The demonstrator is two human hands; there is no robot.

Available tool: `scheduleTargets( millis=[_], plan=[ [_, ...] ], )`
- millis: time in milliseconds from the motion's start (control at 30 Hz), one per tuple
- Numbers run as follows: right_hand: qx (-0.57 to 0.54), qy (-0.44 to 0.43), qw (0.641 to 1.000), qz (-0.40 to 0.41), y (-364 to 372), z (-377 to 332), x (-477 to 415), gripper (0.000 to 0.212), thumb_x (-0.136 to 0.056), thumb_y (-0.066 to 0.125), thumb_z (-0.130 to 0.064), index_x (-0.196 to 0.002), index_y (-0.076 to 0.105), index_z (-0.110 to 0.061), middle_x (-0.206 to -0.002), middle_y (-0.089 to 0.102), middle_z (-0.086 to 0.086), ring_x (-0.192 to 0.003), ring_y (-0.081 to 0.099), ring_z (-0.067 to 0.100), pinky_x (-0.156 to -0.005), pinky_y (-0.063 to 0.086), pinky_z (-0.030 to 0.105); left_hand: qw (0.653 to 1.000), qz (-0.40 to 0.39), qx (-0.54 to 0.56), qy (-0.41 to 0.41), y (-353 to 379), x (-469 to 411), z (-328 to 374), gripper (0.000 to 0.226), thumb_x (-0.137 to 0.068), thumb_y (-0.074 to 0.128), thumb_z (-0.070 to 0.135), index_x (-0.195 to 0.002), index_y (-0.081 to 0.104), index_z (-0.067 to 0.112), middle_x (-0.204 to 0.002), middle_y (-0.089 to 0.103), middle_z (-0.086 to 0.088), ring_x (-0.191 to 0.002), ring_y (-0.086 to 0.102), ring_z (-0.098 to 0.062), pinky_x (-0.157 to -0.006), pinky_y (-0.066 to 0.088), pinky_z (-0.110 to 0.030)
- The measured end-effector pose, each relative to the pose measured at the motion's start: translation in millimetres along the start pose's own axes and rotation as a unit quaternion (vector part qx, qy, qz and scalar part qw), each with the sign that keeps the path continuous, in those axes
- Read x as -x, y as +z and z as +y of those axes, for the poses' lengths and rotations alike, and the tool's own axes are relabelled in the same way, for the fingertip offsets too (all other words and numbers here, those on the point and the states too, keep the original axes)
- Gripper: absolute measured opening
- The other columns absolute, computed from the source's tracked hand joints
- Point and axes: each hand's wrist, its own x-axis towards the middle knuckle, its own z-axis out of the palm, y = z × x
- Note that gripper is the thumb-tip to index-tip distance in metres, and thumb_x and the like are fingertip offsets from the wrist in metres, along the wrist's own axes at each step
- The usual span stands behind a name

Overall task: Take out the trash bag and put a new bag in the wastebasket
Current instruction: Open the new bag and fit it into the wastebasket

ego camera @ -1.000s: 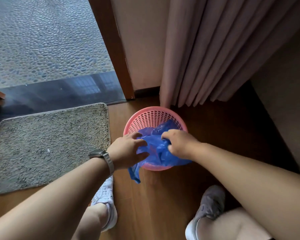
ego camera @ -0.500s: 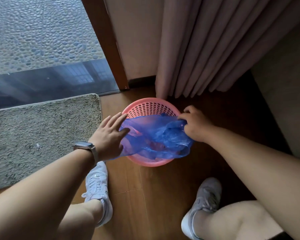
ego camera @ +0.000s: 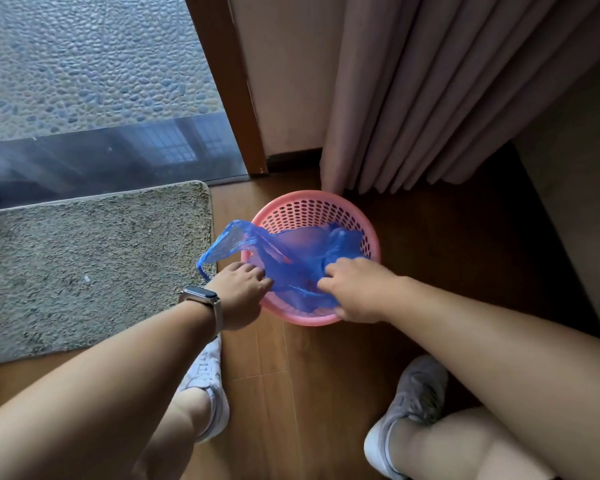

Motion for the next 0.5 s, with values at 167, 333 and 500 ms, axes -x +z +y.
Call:
scheduleTargets(
  millis=[167,333,500],
  plan=[
    [0.011,0.048,0.998,-0.027,14.6,28.9,2.5,0.040,-0.085,0.057,-0.046,-0.118,0.053,-0.025,-0.119,0.050,0.006,-0.106,0.051,0.026,-0.084,0.046,0.038,0.995,0.084,0.006,0.062,4.0,-0.7,-20.7,0.012,-0.065,0.066,0.020,-0.076,0.070,0.022,-0.077,0.063,0.004,-0.083,0.062,-0.025,-0.090,0.050,-0.038],
    [-0.016,0.037,0.999,0.024,25.2,38.0,19.0,0.025,-0.091,0.053,-0.038,-0.110,0.059,-0.023,-0.111,0.051,0.004,-0.099,0.053,0.024,-0.079,0.047,0.036,0.991,0.098,0.038,0.080,-5.1,2.4,-32.2,0.010,-0.079,0.064,0.015,-0.075,0.067,0.023,-0.076,0.065,0.006,-0.076,0.063,-0.024,-0.063,0.052,-0.033],
    [-0.034,0.038,0.996,0.071,34.0,47.7,40.4,0.017,-0.092,0.054,-0.028,-0.103,0.061,-0.017,-0.103,0.055,0.004,-0.089,0.058,0.026,-0.067,0.047,0.033,0.991,0.082,-0.059,0.089,-22.8,22.7,-33.5,0.018,-0.056,0.069,0.010,-0.068,0.067,0.024,-0.064,0.056,0.007,-0.066,0.059,-0.023,-0.060,0.046,-0.033]
  ],
)
